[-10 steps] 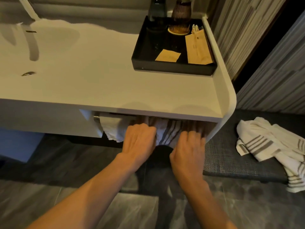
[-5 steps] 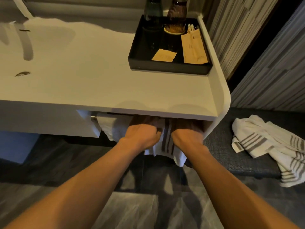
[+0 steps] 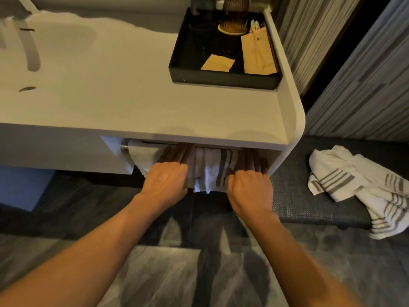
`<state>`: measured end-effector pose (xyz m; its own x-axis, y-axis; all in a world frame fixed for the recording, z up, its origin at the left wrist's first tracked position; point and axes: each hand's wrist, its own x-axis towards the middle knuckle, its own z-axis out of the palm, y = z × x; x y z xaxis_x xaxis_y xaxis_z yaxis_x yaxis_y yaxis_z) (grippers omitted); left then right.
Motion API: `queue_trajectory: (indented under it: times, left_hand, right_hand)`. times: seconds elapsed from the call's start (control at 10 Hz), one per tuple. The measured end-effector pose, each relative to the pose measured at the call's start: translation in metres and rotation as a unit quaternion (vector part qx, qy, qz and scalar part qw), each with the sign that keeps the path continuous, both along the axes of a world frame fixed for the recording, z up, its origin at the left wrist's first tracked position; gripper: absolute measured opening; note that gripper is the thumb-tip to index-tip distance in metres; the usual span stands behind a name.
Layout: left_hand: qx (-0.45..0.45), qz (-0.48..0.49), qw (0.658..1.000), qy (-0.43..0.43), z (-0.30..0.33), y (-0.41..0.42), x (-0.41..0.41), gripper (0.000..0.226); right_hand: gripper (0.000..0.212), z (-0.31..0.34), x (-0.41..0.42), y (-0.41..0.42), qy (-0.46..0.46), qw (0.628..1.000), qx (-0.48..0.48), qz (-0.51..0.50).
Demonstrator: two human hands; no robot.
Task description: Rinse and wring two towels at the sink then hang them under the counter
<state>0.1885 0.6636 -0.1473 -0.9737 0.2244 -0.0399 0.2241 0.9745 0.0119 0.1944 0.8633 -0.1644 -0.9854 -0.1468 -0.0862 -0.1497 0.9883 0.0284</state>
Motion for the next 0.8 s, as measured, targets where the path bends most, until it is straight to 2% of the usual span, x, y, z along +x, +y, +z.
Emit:
queue_trajectory:
  times: [0.1, 0.2, 0.3, 0.4, 0.5, 0.6, 0.7, 0.8]
  left_hand:
    - [0.009, 0.007, 1.0, -0.011, 0.003, 0.002, 0.001, 0.02]
    - [0.045, 0.021, 0.998, 0.024, 0.006, 0.015, 0.0, 0.03]
    - [0.066, -0.016, 0.996, 0.059, 0.002, 0.03, 0.005, 0.022]
    - [0.055, -0.029, 0.998, 0.028, -0.002, 0.035, 0.012, 0.012]
    - [0.041, -0.016, 0.999, 0.022, 0.0, 0.031, 0.01, 0.016]
    - [0.037, -0.014, 0.999, -0.018, 0.005, 0.038, 0.015, 0.018]
    - [0.014, 0.0, 0.998, -0.059, 0.023, 0.038, 0.0, 0.024]
    - [0.002, -0.019, 0.997, -0.08, 0.039, 0.03, 0.019, 0.045]
  right_hand:
    - [0.033, 0.004, 0.0, -0.001, -0.001, 0.999, -0.031, -0.015]
    - [0.034, 0.009, -0.004, -0.01, 0.036, 0.993, -0.098, -0.048]
    - [0.031, 0.01, -0.001, -0.014, 0.055, 0.994, -0.094, -0.034]
    - [0.03, 0.001, 0.003, -0.005, 0.036, 0.997, -0.068, -0.033]
    - [0.023, 0.0, 0.0, 0.005, 0.034, 0.996, -0.083, -0.025]
    - [0.014, 0.003, 0.006, 0.0, 0.006, 0.996, -0.092, -0.022]
    - [0.014, 0.023, -0.005, -0.004, -0.039, 0.994, -0.092, -0.039]
    - [0.035, 0.039, 0.013, -0.006, -0.047, 0.993, -0.097, -0.048]
